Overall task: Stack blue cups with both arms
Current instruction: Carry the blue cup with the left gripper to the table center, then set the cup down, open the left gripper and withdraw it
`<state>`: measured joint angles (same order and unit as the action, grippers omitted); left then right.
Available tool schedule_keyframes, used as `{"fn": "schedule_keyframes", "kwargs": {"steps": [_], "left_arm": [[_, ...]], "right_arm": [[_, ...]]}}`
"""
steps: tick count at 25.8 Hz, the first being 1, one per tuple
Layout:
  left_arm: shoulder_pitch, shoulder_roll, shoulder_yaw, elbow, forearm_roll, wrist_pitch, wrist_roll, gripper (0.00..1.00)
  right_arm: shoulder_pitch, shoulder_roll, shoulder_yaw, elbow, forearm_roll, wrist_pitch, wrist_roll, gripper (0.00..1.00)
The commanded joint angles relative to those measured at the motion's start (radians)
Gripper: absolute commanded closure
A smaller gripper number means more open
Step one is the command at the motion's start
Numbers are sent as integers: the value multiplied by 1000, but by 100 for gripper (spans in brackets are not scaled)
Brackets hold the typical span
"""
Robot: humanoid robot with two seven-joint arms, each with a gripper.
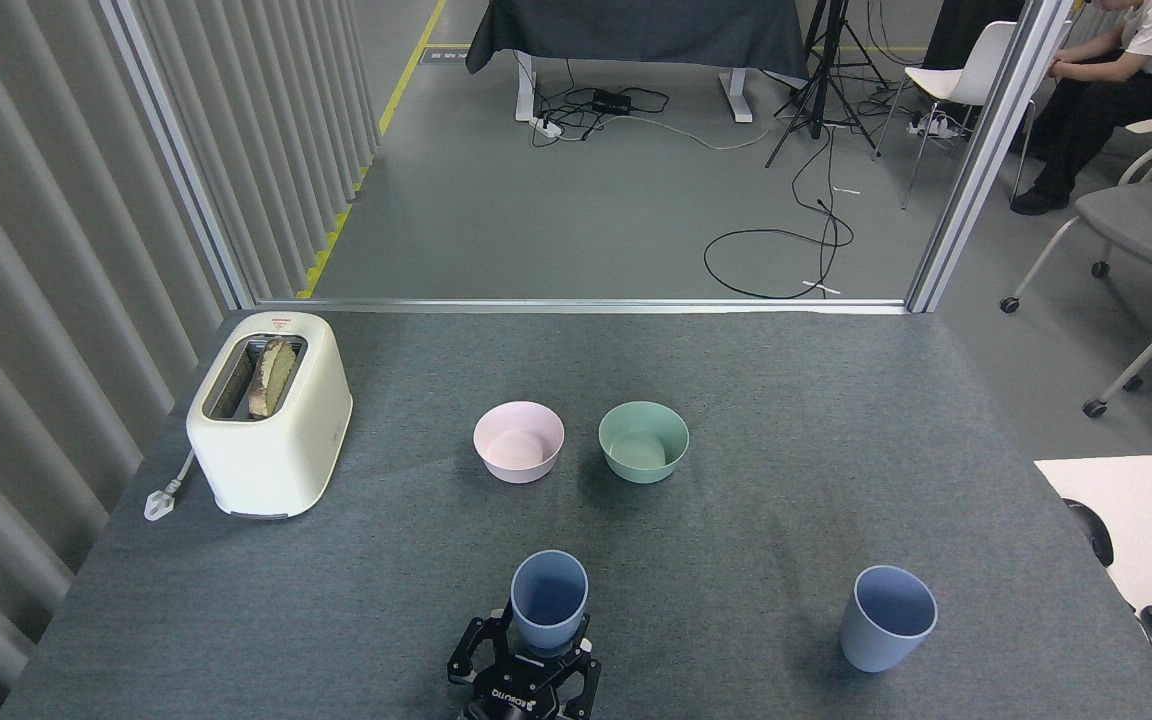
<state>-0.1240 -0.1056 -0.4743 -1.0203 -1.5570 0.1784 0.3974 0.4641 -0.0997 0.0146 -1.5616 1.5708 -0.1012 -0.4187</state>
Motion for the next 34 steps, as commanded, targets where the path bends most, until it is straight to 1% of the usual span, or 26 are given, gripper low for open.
{"fn": "schedule_keyframes", "kwargs": {"steps": [1,4,8,10,12,13,17,21,22,23,24,28,34], "left_arm": [[1,1,2,17,0,3,29,35],[1,1,2,16,0,3,29,33],[-2,0,2,16,0,4,28,25],[-2,0,3,16,0,3,28,16],[-2,0,2,17,0,4,28,15],[-2,0,2,17,2,4,29,12],[1,0,2,16,0,4,31,9],[3,0,2,14,0,4,31,9],[3,0,2,13,0,4,31,8],[4,0,2,9,0,4,32,3],[9,0,0,8,2,4,32,1],[24,0,0,5,3,4,34,0],[84,3,2,-67,5,4,52,0]], "right_arm": [[-1,0,-1,0,0,0,0,0],[-1,0,-1,0,0,0,0,0],[-1,0,-1,0,0,0,0,0],[-1,0,1,0,0,0,0,0],[-1,0,-1,0,0,0,0,0],[-1,0,-1,0,0,0,0,0],[-1,0,1,0,0,0,0,0],[-1,0,-1,0,0,0,0,0],[-1,0,1,0,0,0,0,0],[-1,0,1,0,0,0,0,0],[-1,0,1,0,0,0,0,0],[-1,0,1,0,0,0,0,0],[-1,0,1,2,0,0,0,0]]}}
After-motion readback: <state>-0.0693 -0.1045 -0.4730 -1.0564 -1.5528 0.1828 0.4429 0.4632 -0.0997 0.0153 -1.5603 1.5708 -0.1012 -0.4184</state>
